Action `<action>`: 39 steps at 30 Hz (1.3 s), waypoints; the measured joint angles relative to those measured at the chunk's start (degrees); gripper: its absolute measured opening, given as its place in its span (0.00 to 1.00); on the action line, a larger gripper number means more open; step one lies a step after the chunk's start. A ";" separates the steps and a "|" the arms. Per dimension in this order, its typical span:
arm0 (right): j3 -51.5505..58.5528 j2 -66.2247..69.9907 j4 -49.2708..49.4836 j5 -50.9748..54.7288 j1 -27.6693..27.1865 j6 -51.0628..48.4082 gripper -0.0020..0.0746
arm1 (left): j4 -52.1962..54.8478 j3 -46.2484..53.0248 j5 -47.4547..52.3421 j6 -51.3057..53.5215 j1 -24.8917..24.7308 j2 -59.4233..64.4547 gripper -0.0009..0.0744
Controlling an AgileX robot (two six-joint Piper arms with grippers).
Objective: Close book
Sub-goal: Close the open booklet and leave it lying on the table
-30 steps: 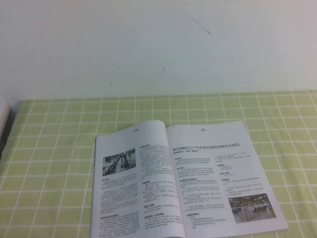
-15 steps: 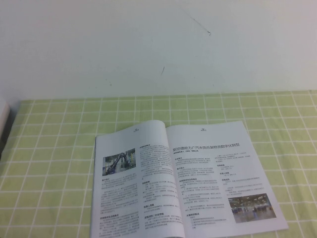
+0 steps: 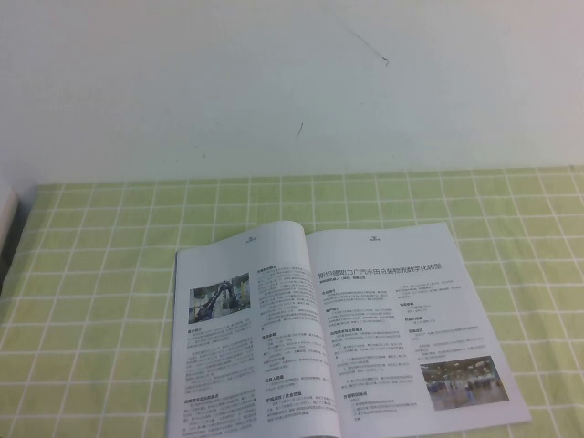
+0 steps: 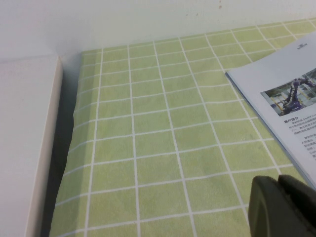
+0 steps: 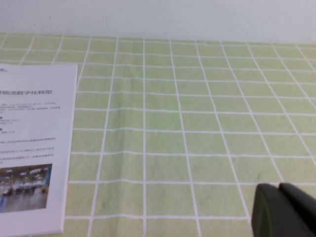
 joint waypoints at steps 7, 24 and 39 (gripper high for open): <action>0.35 0.00 0.00 -2.41 0.00 0.00 0.02 | 0.00 0.21 -2.88 0.00 0.00 0.00 0.01; 0.56 0.00 0.00 -62.11 0.00 0.55 0.02 | -0.11 0.32 -50.46 0.00 0.00 0.00 0.01; -14.68 0.33 -10.42 -40.58 0.00 8.17 0.02 | 0.06 -11.08 -25.91 -2.70 0.00 0.52 0.01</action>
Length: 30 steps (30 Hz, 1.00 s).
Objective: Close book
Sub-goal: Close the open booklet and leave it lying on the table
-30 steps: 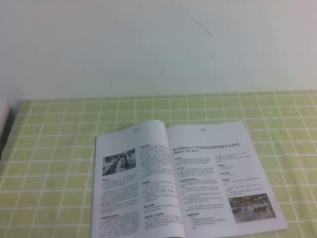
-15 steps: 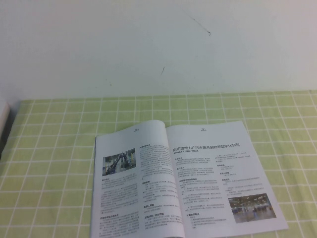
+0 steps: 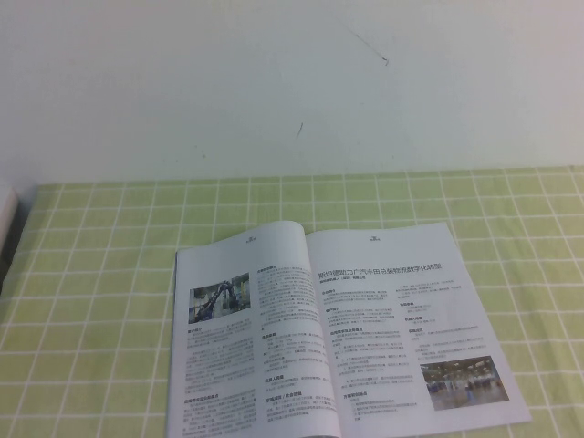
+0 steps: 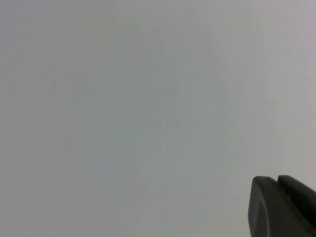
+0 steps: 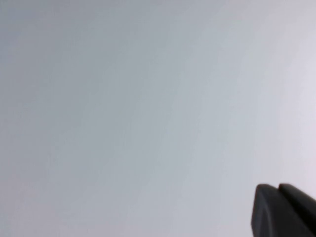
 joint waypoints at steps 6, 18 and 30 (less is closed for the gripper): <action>-10.78 8.12 -15.79 12.31 0.00 11.41 0.02 | -0.55 -10.67 15.33 2.05 0.00 10.81 0.01; -16.85 37.56 -81.28 -12.02 0.00 69.74 0.02 | -17.78 -17.08 28.98 2.18 0.00 42.06 0.01; -23.99 64.05 -90.88 -16.34 0.00 93.86 0.02 | -39.69 -17.16 31.61 24.18 0.00 55.96 0.01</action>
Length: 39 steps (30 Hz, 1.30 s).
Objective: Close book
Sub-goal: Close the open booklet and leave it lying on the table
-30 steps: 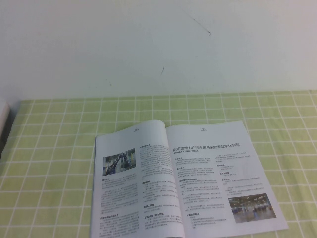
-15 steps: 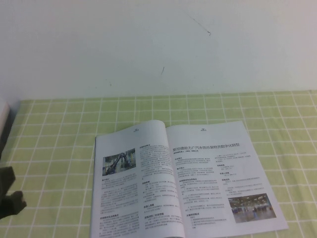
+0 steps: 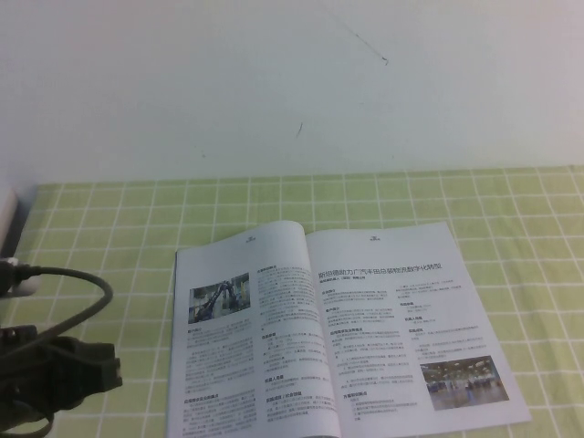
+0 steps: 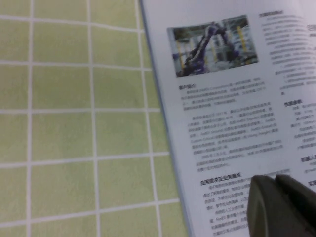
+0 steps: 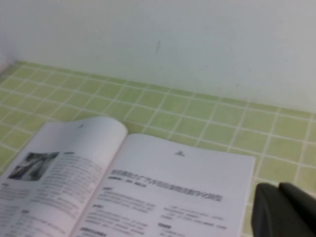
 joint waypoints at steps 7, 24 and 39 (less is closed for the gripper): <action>-5.68 4.26 0.00 7.69 0.00 -18.58 0.02 | -11.04 0.00 2.31 14.65 0.00 0.00 0.01; -3.18 1.56 15.70 42.88 -0.12 -33.78 0.02 | -17.88 0.00 4.43 23.01 0.00 0.00 0.01; -0.97 3.60 84.25 66.12 -0.12 -83.59 0.02 | -23.56 0.00 6.11 27.01 0.00 0.13 0.01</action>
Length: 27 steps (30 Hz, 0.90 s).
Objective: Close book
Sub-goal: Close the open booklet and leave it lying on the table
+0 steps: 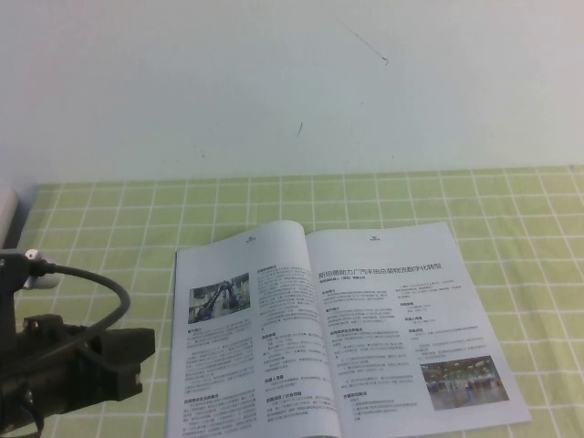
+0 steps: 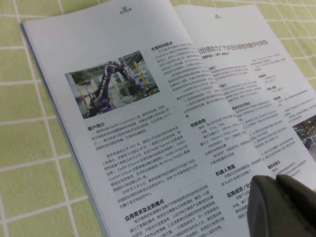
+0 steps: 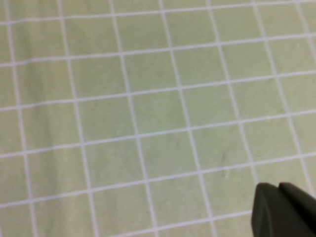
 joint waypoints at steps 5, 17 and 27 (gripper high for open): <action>0.00 0.70 6.65 0.85 0.00 -1.20 0.02 | -1.09 0.00 0.67 0.93 0.00 1.26 0.01; -1.91 14.77 55.52 -1.45 7.59 -53.13 0.02 | -10.81 -0.25 1.07 11.28 0.00 13.00 0.01; -14.94 37.17 56.00 1.25 18.15 -60.64 0.02 | -12.08 -6.18 -5.56 14.08 0.00 25.84 0.01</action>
